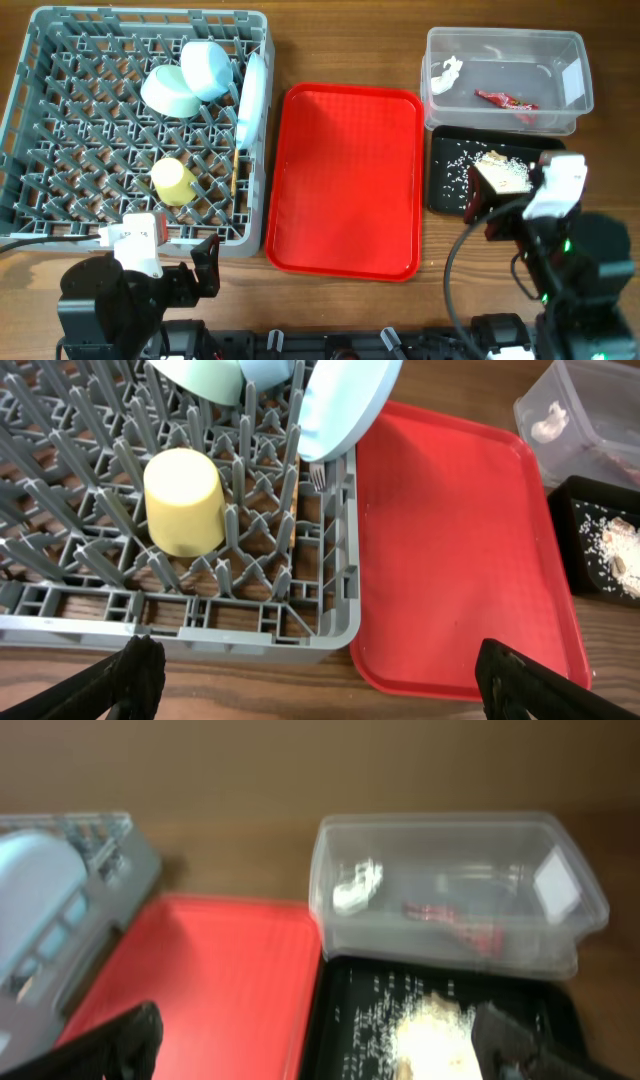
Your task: Sort waste into correct bins and load items into the dishwasher rack
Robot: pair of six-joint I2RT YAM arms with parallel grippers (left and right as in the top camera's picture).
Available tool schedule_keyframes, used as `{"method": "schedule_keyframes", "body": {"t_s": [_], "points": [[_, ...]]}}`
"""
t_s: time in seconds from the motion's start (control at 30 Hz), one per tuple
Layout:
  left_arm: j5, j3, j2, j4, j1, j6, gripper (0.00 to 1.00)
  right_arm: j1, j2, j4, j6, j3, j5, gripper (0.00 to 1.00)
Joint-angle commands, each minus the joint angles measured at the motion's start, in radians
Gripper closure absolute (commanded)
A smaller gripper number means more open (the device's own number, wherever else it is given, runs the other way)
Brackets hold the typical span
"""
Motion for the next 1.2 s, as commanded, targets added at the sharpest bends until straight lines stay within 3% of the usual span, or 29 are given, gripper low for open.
{"method": "schedule_keyframes", "body": {"t_s": [0.0,0.27,0.5,0.7,0.93,1.17], "points": [[0.012,-0.005,-0.002,0.002,0.002,0.019,0.00,-0.002,-0.153,0.191,-0.045,-0.201,-0.068,0.00],[0.012,-0.005,-0.002,0.002,0.002,0.019,0.00,-0.002,-0.428,0.639,-0.043,-0.574,-0.132,0.00],[0.012,-0.005,-0.002,0.002,0.002,0.019,0.00,-0.002,-0.502,0.821,-0.047,-0.727,-0.119,0.00],[0.012,-0.005,-0.002,0.002,0.002,0.019,0.00,-0.002,-0.502,0.851,-0.045,-0.793,-0.027,0.00],[0.012,-0.005,-0.002,0.002,0.002,0.019,0.00,-0.002,-0.503,0.653,-0.040,-0.796,0.042,0.00],[0.012,-0.005,-0.002,0.002,0.002,0.019,0.00,-0.002,-0.502,0.658,-0.069,-0.796,0.026,0.00]]}}
